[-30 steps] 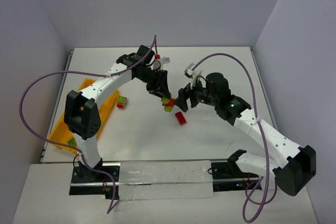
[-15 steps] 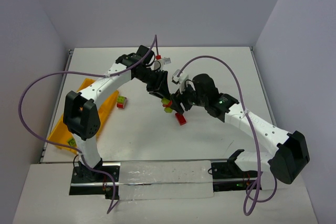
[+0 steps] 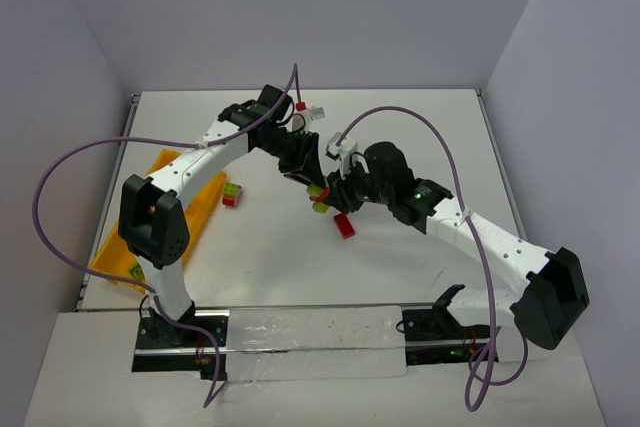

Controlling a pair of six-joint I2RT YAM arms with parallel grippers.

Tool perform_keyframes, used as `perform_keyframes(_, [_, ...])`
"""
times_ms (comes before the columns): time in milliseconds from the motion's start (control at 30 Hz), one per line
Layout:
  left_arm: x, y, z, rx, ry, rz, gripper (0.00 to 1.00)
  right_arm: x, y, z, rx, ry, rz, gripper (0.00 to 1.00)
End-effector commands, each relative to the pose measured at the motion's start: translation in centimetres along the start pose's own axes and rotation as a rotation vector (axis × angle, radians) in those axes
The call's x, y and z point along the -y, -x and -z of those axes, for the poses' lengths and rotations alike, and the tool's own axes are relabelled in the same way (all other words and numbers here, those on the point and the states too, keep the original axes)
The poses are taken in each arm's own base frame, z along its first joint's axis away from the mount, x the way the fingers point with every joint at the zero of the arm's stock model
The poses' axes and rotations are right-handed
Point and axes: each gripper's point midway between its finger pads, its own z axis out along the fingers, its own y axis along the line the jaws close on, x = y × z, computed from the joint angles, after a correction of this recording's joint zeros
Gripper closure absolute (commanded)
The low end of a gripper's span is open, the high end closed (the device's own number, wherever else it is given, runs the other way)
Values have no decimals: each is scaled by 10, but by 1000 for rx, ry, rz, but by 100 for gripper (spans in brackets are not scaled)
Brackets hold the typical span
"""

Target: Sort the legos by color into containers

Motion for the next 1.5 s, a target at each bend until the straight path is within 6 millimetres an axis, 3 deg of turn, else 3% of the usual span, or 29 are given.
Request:
perform_keyframes(0, [16, 3, 17, 51, -10, -10, 100, 11, 13, -1, 58, -67, -17, 100])
perform_keyframes(367, [-13, 21, 47, 183, 55, 72, 100, 24, -25, 10, -20, -173, -73, 100])
perform_keyframes(533, [-31, 24, 61, 241, 132, 142, 100, 27, -20, 16, 25, -204, -92, 100])
perform_keyframes(600, [-49, 21, 71, 284, 218, 244, 100, 29, -17, 18, 35, -215, -94, 100])
perform_keyframes(667, [-97, 14, 98, 393, 420, 420, 100, 31, -15, 20, 46, -232, -119, 100])
perform_keyframes(767, [-148, -17, 140, 538, 694, 643, 100, 35, -10, 21, 62, -256, -128, 100])
perform_keyframes(833, [-165, -38, 187, 716, 821, 812, 100, 36, -8, 22, 67, -265, -129, 100])
perform_keyframes(867, [-186, -62, 215, 785, 929, 932, 100, 37, -6, 24, 74, -271, -130, 100])
perform_keyframes(900, [-192, -75, 221, 781, 986, 961, 100, 37, -5, 24, 75, -271, -128, 100])
perform_keyframes(1000, [-213, -133, 269, 869, 1189, 1194, 100, 37, 1, 26, 90, -269, -113, 100])
perform_keyframes(1100, [-219, -168, 297, 913, 1351, 1292, 100, 36, 6, 27, 100, -261, -107, 100])
perform_keyframes(1233, [-227, -206, 310, 891, 1482, 1399, 100, 33, 14, 25, 108, -242, -105, 100])
perform_keyframes(1367, [-237, -236, 319, 892, 1491, 1524, 100, 31, 21, 24, 116, -227, -105, 100])
perform_keyframes(1467, [-238, -246, 322, 925, 1477, 1558, 100, 31, 24, 24, 125, -224, -99, 100])
